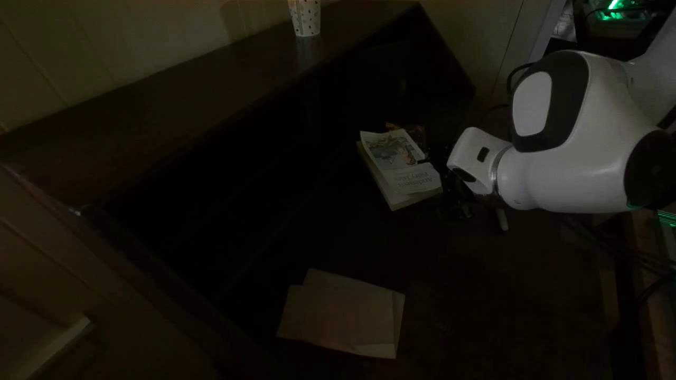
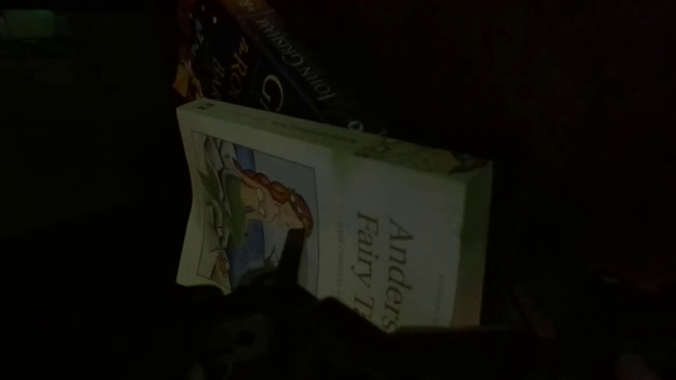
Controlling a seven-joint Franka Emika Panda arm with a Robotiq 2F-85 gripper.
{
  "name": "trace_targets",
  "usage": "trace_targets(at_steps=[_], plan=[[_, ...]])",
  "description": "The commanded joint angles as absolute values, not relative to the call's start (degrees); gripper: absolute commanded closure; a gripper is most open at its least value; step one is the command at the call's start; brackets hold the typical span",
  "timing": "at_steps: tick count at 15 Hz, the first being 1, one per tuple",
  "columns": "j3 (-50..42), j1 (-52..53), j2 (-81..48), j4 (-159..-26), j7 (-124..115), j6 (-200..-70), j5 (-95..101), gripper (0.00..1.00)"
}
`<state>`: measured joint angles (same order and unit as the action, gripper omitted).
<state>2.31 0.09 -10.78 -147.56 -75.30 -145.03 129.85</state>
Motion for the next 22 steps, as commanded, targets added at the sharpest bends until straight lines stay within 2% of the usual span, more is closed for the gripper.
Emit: trace_targets(at_steps=[1, 19, 20, 21, 22], plan=[[3.38, -1.16, -12.74, -145.95, -75.05, -144.55, 131.06, 0.00], [3.99, -5.36, -18.57, -140.47, -79.08, -146.45, 142.30, 0.00], [4.09, -5.75, -18.86, -140.18, -79.44, -147.00, 143.18, 0.04], [4.15, -6.01, -18.91, -140.03, -79.59, -147.48, 143.83, 0.27], [4.25, -6.34, -19.11, -139.81, -80.07, -147.98, 144.58, 0.29]])
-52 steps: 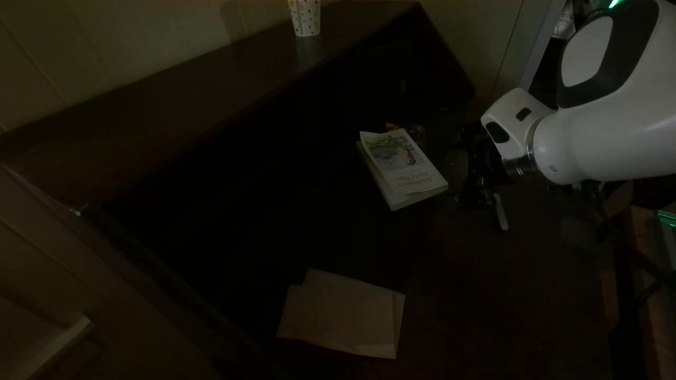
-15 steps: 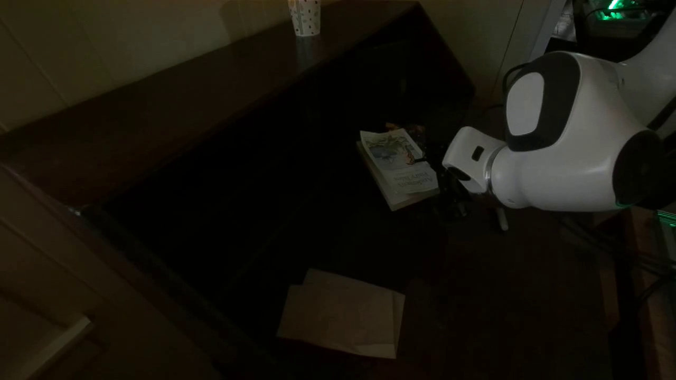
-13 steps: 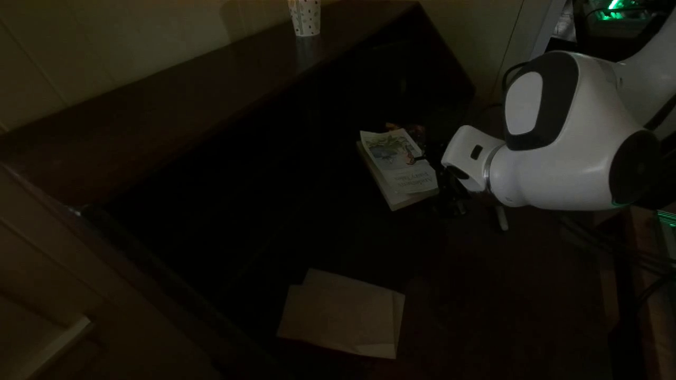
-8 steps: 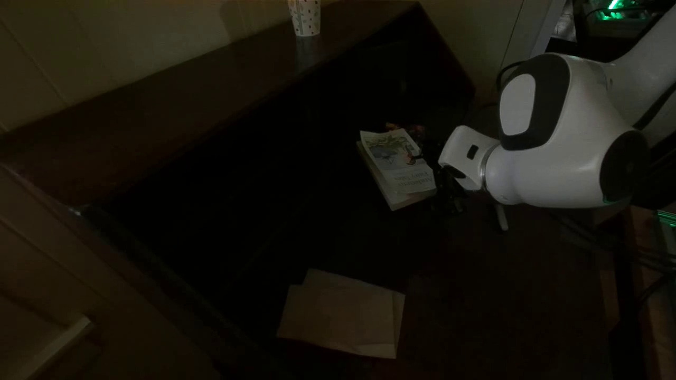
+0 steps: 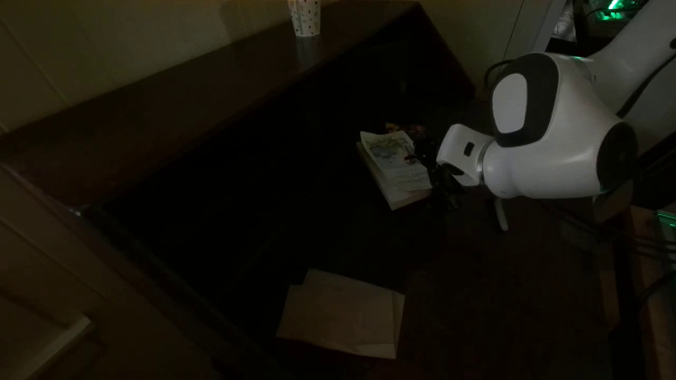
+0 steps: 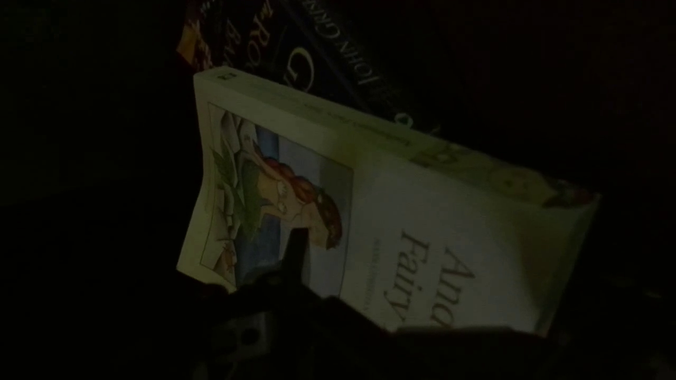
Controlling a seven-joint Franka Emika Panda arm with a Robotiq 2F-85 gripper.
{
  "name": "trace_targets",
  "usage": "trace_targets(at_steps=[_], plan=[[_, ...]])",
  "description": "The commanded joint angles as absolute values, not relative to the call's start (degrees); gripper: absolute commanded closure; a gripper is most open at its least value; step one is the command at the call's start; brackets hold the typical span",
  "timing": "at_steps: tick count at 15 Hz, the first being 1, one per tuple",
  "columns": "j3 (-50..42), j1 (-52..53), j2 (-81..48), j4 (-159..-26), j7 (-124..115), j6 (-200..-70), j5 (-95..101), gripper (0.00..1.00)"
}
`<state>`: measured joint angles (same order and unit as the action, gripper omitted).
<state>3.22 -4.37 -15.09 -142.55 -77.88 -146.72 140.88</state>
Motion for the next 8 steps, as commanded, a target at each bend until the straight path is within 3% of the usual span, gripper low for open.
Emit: trace_targets(at_steps=[1, 4, 8], plan=[[4.28, -6.60, -19.21, -139.63, -80.26, -148.46, 144.97, 0.32], [4.57, -7.66, -19.48, -138.91, -81.81, -150.64, 146.42, 0.55], [5.26, -8.31, -19.09, -137.51, -84.69, -152.57, 144.32, 0.72]])
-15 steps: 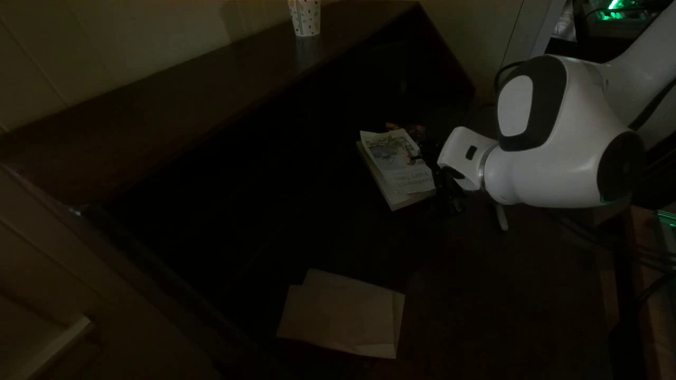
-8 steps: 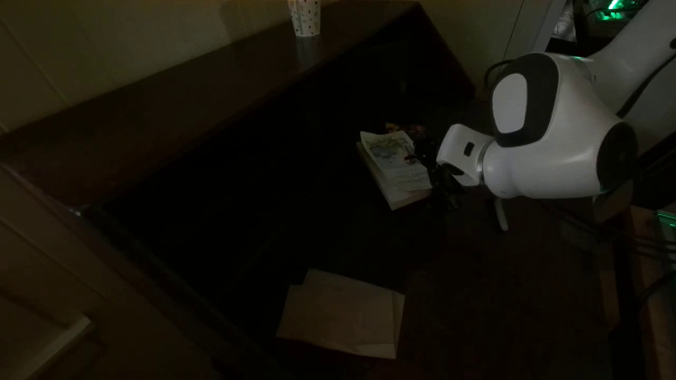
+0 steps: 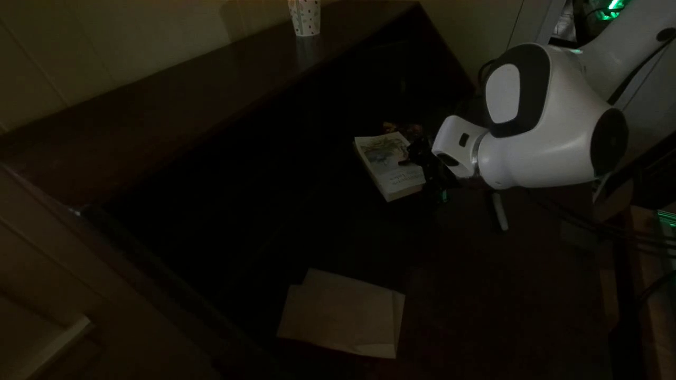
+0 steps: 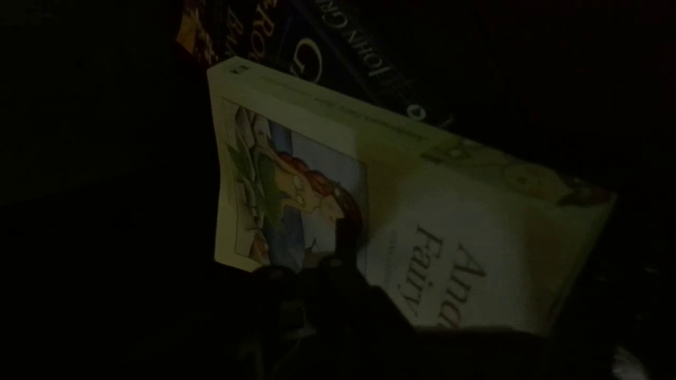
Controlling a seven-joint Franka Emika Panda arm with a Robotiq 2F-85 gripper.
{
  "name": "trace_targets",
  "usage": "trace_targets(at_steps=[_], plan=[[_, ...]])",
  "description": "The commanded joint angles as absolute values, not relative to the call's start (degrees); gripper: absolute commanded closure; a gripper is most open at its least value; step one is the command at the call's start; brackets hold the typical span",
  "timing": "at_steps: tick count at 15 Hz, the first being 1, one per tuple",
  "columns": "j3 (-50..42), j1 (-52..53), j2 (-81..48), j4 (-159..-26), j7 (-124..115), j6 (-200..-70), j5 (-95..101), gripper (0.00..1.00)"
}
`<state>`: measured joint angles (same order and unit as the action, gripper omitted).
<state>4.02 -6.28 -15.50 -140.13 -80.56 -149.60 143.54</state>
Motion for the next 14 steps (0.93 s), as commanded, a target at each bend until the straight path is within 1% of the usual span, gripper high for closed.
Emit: trace_targets(at_steps=[1, 3, 4, 8, 14], plan=[[5.66, -8.59, -18.68, -137.43, -87.09, -152.80, 144.28, 0.77], [6.83, -8.72, -18.03, -137.75, -93.12, -152.12, 144.34, 0.80], [7.35, -8.65, -17.82, -137.80, -96.00, -151.74, 144.32, 0.84], [9.47, -7.94, -17.48, -138.10, -108.53, -150.06, 144.38, 0.85], [11.07, -6.58, -17.07, -139.14, -119.30, -147.43, 144.39, 0.85]])
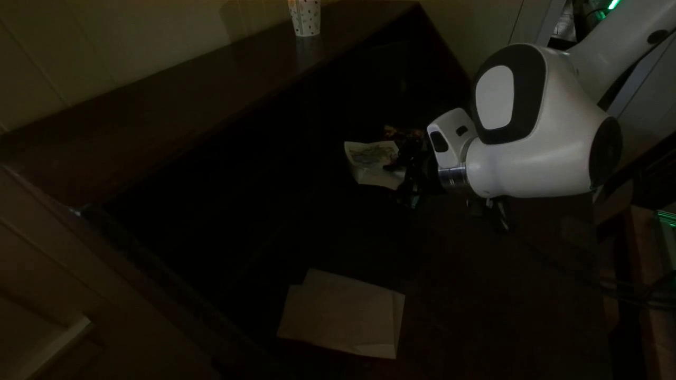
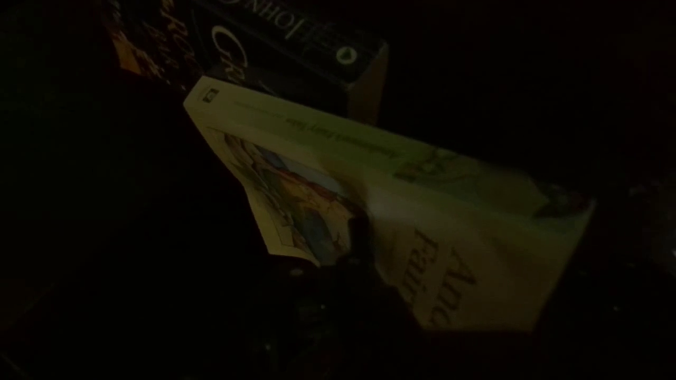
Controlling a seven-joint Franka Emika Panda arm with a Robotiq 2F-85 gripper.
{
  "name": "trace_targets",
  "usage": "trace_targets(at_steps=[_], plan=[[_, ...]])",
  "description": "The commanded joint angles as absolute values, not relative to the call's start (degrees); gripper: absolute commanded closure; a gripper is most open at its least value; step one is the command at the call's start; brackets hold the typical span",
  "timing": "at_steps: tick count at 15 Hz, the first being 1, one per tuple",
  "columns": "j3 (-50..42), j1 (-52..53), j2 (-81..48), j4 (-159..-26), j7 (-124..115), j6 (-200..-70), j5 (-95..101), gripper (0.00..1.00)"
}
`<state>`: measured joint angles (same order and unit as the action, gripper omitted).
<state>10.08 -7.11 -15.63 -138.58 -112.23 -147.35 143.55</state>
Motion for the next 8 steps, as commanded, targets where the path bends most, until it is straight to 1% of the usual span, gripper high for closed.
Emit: trace_targets(at_steps=[1, 8], plan=[[11.02, -6.63, -16.79, -139.53, -120.74, -147.30, 144.38, 0.85], [12.67, -3.09, -10.07, -145.64, -128.79, -142.40, 144.14, 0.85]])
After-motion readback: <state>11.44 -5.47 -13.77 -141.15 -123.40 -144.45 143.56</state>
